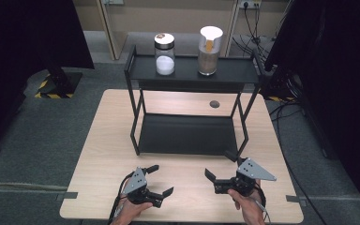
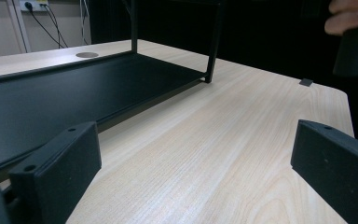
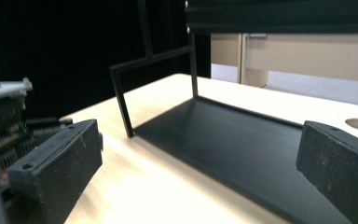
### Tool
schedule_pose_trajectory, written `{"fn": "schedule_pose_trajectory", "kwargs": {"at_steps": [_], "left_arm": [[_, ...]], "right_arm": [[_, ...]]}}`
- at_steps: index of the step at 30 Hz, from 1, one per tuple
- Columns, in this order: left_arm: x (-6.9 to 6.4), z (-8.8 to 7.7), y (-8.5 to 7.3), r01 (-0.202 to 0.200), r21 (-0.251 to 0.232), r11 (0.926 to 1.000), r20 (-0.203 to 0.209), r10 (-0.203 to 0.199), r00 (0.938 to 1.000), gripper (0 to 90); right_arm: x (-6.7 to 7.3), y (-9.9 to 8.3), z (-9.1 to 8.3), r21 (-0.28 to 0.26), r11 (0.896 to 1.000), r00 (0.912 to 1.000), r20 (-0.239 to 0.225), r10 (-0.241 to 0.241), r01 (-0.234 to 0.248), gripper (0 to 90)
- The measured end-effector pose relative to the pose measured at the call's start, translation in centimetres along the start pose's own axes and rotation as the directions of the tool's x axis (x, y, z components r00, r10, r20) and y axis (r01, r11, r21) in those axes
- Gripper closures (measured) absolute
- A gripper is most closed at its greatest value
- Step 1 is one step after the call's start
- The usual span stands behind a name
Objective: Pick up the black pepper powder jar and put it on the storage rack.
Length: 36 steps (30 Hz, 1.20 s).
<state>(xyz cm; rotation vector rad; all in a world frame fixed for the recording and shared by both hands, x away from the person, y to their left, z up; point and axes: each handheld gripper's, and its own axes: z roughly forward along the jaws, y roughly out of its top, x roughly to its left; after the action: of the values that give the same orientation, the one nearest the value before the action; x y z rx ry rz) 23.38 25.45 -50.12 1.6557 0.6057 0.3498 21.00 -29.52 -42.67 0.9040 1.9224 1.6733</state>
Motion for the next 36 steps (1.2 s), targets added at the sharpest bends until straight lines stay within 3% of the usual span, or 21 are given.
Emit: {"fn": "schedule_pose_trajectory", "kwargs": {"at_steps": [7, 36], "left_arm": [[0.1, -0.1, 0.0, 0.001, -0.003, 1.0, -0.002, -0.001, 1.0, 1.1], [0.1, -0.1, 0.0, -0.003, -0.004, 1.0, -0.002, 0.003, 1.0, 1.0]], "right_arm": [[0.2, -1.4, 0.2, 0.012, 1.0, 0.9999, -0.008, 0.008, -0.008, 0.3], [1.6, -4.2, -1.0, 0.06, 0.998, 0.9999, -0.004, 0.016, -0.016, 0.3]]}}
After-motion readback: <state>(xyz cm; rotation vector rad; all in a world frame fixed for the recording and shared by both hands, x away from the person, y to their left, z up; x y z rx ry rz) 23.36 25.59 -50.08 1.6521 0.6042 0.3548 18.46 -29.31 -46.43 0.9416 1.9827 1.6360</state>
